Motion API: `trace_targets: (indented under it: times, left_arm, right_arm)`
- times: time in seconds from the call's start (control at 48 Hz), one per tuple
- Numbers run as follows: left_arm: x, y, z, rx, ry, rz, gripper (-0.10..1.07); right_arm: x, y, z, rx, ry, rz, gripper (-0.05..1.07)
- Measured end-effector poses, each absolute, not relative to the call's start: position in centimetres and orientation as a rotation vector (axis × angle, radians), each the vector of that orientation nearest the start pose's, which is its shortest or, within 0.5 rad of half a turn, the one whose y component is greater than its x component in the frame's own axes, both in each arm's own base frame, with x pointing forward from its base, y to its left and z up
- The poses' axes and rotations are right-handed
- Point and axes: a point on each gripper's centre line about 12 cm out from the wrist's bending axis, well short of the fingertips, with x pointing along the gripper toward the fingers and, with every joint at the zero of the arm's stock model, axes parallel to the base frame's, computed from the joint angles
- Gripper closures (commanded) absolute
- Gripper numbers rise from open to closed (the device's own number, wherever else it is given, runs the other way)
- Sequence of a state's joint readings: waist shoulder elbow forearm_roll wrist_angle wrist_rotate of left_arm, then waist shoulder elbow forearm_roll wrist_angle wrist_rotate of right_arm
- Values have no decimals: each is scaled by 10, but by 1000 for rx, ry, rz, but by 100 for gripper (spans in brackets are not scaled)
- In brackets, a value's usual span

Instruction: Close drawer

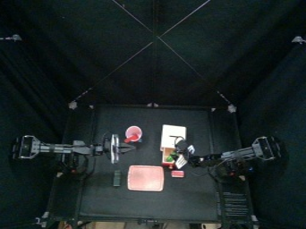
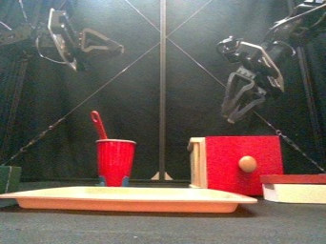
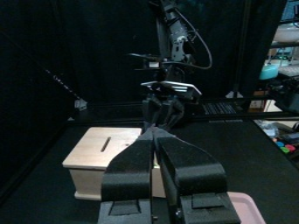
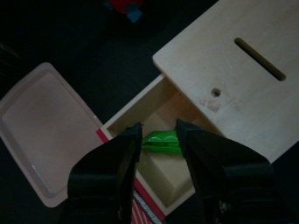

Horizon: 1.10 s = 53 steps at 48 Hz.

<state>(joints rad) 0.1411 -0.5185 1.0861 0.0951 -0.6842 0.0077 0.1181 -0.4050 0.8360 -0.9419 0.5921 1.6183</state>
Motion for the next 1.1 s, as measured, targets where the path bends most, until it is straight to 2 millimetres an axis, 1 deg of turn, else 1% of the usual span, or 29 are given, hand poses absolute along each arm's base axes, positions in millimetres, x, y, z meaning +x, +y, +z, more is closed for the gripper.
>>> trace_targets:
  times: [0.125,0.271,0.479,0.625,0.792,1.0,1.104]
  left_arm:
    - [271,31,269,90,-111,86,55]
    - [270,31,265,89,-100,86,55]
    - [270,30,264,91,-95,79,53]
    - [274,25,261,94,-82,57,51]
    - [284,17,255,87,-58,25,40]
    - [304,8,239,78,2,-13,21]
    - [318,4,233,65,27,-22,19]
  right_arm:
    - [281,-22,234,493,570,-594,28]
    - [277,-27,239,484,545,-601,28]
    - [274,-41,245,425,503,-626,28]
    - [272,-50,248,368,480,-641,28]
    - [265,-63,253,337,446,-673,31]
    - [252,-71,265,316,388,-684,41]
    - [246,-73,270,299,361,-686,46]
